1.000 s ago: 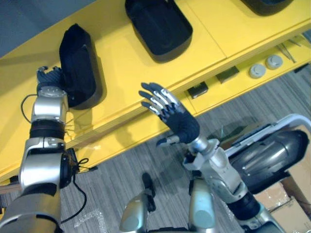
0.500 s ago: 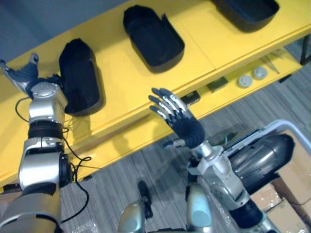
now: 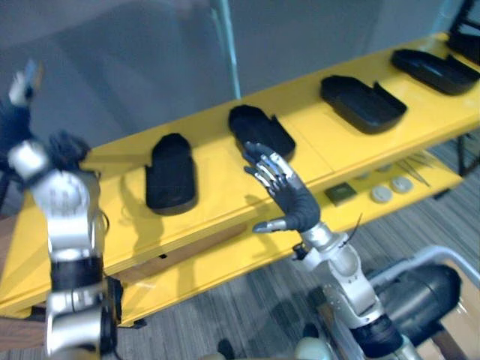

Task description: Walk over and take plastic housings, then place them on the shelf

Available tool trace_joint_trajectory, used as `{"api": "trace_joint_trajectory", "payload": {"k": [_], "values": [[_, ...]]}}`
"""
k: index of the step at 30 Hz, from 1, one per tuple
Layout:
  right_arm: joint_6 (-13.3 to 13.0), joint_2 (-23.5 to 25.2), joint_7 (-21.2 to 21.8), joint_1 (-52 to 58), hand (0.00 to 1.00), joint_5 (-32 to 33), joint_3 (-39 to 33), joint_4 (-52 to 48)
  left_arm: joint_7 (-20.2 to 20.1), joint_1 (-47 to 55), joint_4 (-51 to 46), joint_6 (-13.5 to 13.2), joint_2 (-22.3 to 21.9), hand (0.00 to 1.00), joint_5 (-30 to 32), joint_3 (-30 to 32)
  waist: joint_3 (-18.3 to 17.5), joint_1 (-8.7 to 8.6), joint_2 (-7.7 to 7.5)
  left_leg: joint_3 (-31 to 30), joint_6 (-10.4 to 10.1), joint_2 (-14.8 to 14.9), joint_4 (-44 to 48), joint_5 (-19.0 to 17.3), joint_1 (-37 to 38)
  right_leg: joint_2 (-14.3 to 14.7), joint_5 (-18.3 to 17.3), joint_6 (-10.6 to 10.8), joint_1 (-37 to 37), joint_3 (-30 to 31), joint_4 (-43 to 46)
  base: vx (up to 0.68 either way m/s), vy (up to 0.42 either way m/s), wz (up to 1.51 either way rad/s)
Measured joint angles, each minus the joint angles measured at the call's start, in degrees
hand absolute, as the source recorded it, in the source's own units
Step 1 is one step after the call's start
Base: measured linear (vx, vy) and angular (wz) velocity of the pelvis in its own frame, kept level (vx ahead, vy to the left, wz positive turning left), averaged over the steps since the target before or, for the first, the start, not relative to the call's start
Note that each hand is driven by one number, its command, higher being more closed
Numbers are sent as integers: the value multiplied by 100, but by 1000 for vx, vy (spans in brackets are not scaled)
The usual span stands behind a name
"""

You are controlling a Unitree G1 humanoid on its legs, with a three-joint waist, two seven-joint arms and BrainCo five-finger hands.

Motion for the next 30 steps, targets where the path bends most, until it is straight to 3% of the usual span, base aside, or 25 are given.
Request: {"api": "trace_joint_trajectory", "payload": {"k": [3,7,8,12,17,25,30], "values": [[114,141,-2,1,0,-6,42,270,-358,1258,-82,285,-584,0,6,10,-146,362,-238,-197,-50,3,-168,43,-7,34,-9,-36,146,-265,-131,-20,-30,40],[204,307,-252,-65,0,-37,368,581,-756,2068,-119,547,-1086,0,-387,-180,-258,586,-440,-431,-68,-29,-264,175,-130,20,-18,-38,144,-513,-128,7,-6,35],[238,367,-349,-130,100,-43,501,777,-889,2243,-80,609,-1197,0,-479,-293,-267,612,-464,-497,-54,-40,-264,190,-150,11,-8,-22,164,-590,-113,10,-6,24],[298,534,-793,-408,100,-238,693,1408,-1465,2439,456,629,-1473,0,-1093,-623,-247,757,-476,-647,-43,-75,-267,233,-258,-15,-8,-20,155,-741,-91,-8,-3,22],[320,666,-1482,-714,100,-453,700,2054,-1971,2571,826,527,-1487,0,-1044,-1192,-40,874,-518,-728,-37,-93,-270,259,-327,-31,-35,-20,125,-819,-69,-20,-5,10],[305,960,-1918,-1236,100,-823,731,2685,-2042,2193,1035,255,-1377,0,-1046,-1508,390,904,-576,-804,-27,-127,-267,335,-591,-75,-27,-15,-116,-896,23,-8,-4,6],[201,1050,-2258,-1757,100,-1074,701,3372,-2046,2033,1036,176,-1368,0,-1101,-1842,629,911,-497,-806,-25,-154,-265,336,-626,-107,-25,-16,-157,-903,54,0,0,0]]}}
